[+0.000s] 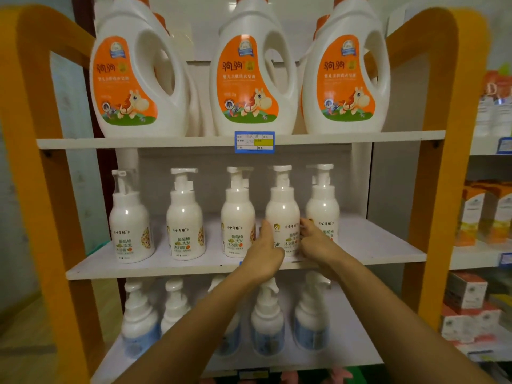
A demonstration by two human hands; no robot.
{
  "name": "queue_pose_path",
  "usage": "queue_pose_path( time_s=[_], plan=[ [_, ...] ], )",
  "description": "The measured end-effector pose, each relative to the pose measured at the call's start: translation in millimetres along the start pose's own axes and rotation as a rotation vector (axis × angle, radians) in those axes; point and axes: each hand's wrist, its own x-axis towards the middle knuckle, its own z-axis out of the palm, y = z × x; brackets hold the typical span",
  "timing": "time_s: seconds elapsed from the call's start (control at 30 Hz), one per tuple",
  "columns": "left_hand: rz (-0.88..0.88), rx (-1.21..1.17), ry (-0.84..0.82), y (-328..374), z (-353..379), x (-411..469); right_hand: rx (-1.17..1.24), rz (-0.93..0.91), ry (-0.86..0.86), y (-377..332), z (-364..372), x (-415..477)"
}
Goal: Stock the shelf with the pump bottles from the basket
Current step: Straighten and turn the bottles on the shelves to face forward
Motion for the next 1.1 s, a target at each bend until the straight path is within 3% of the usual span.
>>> queue_pose_path(
  time_s=[0.57, 0.77, 0.9, 1.0, 1.1],
  plan=[
    [-0.029, 0.019, -0.088, 1, 1, 18, -0.140, -0.045, 0.049, 14, -2, 5],
    [-0.017, 0.044, -0.029, 3, 7, 14, -0.120, -0.083, 0.035, 10, -5, -5],
    [0.069, 0.087, 0.133, 3, 23, 0, -0.101, -0.126, 0.053, 2, -15, -27],
    [0.245, 0.109, 0.288, 10, 35, -21, -0.084, -0.106, 0.192, 4, -29, -33],
    [0.353, 0.052, 0.276, 28, 48, -33, -0.055, -0.067, 0.380, 12, -49, -28]
  ],
)
